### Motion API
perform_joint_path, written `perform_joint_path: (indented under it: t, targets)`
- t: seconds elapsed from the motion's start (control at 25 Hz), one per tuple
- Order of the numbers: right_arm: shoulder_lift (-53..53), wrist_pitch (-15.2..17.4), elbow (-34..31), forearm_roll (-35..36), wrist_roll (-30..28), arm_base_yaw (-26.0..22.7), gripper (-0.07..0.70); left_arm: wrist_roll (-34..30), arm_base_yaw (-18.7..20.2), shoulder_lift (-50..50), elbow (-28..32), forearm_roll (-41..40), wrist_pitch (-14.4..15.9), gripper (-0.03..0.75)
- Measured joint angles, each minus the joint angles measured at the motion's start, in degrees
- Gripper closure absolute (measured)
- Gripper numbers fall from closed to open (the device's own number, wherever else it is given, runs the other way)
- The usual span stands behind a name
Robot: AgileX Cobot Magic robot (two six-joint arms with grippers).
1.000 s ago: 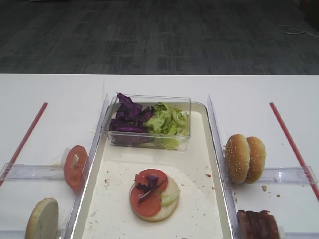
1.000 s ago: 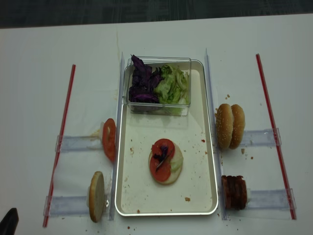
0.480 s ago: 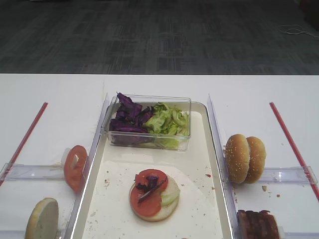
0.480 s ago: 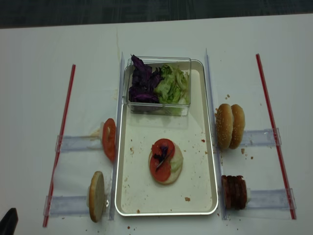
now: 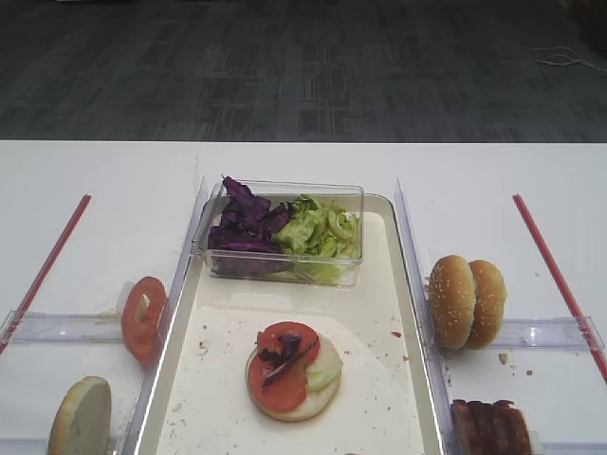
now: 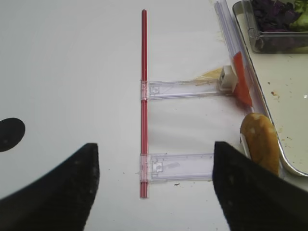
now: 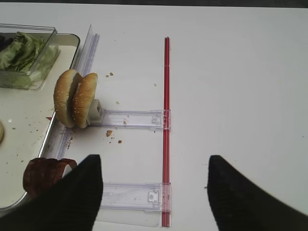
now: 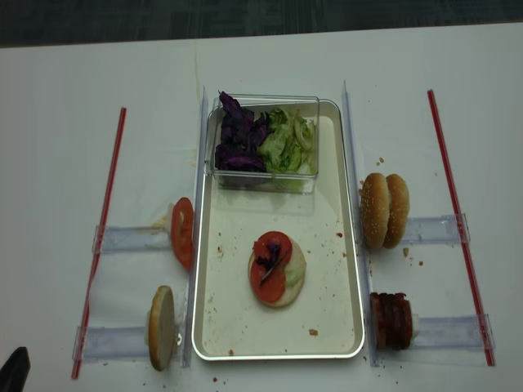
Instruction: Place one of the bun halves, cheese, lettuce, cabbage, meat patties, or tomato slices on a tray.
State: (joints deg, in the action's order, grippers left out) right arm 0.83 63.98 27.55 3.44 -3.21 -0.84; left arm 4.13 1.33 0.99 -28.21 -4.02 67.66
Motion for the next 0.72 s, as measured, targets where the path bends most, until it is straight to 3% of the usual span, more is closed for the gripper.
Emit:
perform_joint_path:
  t: [0.72]
  targets:
    - [0.0, 0.0, 0.0, 0.0, 0.0, 0.0, 0.125, 0.0, 0.0, 0.0, 0.0, 0.0, 0.0, 0.224]
